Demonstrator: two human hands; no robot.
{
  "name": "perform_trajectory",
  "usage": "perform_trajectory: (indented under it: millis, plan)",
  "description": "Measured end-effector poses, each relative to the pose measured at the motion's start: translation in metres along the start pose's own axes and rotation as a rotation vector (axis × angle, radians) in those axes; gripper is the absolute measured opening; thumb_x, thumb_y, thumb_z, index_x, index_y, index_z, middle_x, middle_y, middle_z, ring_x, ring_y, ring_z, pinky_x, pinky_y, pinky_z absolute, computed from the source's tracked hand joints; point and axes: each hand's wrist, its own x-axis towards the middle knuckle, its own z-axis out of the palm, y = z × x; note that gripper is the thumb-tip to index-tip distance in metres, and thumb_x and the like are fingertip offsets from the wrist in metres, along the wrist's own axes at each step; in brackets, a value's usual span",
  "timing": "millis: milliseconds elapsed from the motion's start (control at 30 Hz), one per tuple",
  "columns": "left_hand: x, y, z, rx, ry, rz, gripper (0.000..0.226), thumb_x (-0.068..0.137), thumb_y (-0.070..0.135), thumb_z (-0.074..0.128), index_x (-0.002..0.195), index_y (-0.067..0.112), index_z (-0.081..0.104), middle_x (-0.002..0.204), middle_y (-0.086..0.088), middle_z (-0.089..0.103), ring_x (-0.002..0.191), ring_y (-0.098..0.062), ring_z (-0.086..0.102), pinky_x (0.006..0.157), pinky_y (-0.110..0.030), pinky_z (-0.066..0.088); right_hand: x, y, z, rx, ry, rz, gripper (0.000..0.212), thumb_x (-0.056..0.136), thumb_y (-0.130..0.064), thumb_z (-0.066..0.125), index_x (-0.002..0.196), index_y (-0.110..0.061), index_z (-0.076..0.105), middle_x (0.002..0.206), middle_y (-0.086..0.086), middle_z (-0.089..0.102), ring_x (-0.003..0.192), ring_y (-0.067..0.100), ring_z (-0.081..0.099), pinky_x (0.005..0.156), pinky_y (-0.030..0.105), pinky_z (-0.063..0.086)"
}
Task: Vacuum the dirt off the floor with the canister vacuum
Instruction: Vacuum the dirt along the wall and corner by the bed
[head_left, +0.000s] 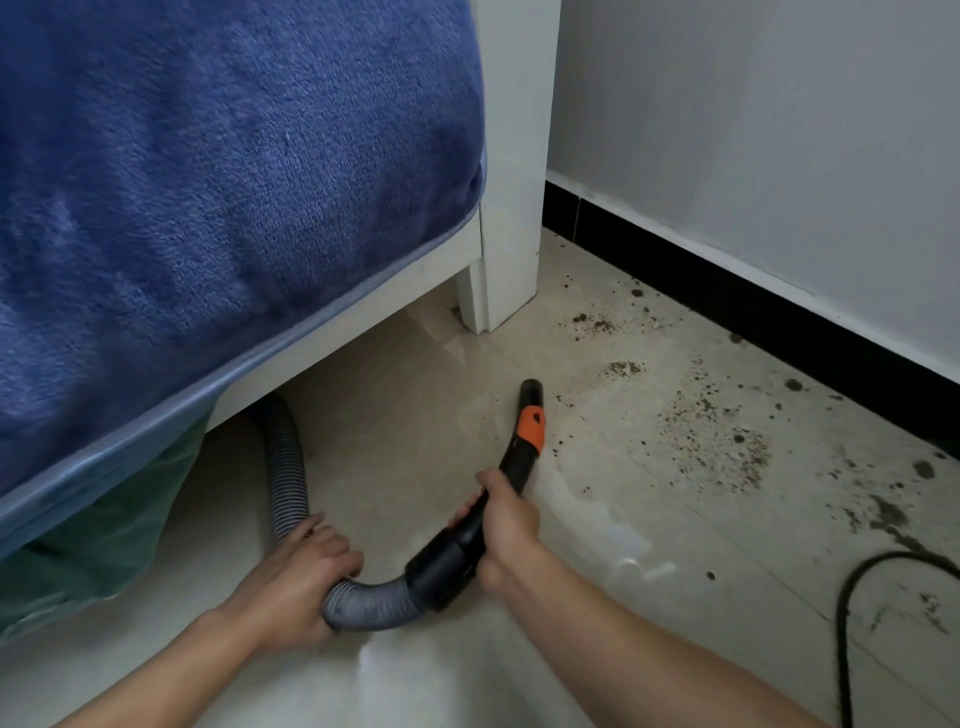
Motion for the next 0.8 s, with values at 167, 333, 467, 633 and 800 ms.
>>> perform_trajectory:
  millis: [167,333,467,633,800]
  plan:
    - [-0.022,-0.03,0.014,0.172,-0.063,-0.089,0.041,0.033,0.032,0.083,0.062,0.03,0.055,0.075,0.009,0.051,0.079,-0.014,0.062,0.106,-0.034,0.029,-0.018,0.045,0.018,-0.004,-0.024,0.039,0.01,0.091,-0.013,0.062,0.092,-0.007,0.054,0.058,0.005,0.052,0.051,0.019,0.054,0.057,0.032,0.05]
    - [-0.011,-0.019,0.002,0.086,-0.057,-0.338,0.05,0.06,0.016,0.085,0.103,0.027,0.063,0.151,-0.021,0.035,0.144,-0.039,0.024,0.112,-0.045,0.029,-0.009,0.016,0.028,-0.045,-0.027,-0.005,0.017,0.092,-0.018,0.064,0.099,-0.005,0.057,0.062,0.007,0.054,0.053,0.02,0.055,0.059,0.034,0.053]
    - [0.015,-0.01,-0.012,-0.191,0.089,-0.585,0.075,0.083,0.004,0.067,0.147,0.026,0.034,0.161,-0.011,-0.011,0.148,-0.035,-0.001,0.114,-0.043,0.026,-0.005,-0.009,0.021,0.059,-0.023,-0.012,0.013,0.093,-0.016,0.063,0.097,-0.008,0.055,0.062,0.003,0.052,0.05,0.016,0.052,0.053,0.03,0.051]
    - [0.032,-0.012,-0.032,-0.928,0.201,-0.793,0.054,0.088,-0.014,0.04,0.129,0.017,0.056,0.133,-0.007,0.047,0.101,-0.028,0.059,0.072,-0.015,0.053,-0.005,-0.015,0.01,0.105,0.016,-0.024,0.013,0.091,-0.016,0.063,0.1,-0.009,0.056,0.062,0.002,0.055,0.051,0.016,0.054,0.053,0.03,0.051]
    - [0.031,-0.011,-0.027,-0.981,0.336,-0.869,0.073,0.087,0.001,0.062,0.149,0.028,0.032,0.128,-0.012,0.055,0.091,-0.031,0.062,0.076,-0.032,0.055,-0.029,0.033,0.015,0.068,-0.007,0.043,0.01,0.091,-0.015,0.06,0.085,-0.008,0.055,0.049,0.001,0.055,0.046,0.017,0.054,0.055,0.031,0.049]
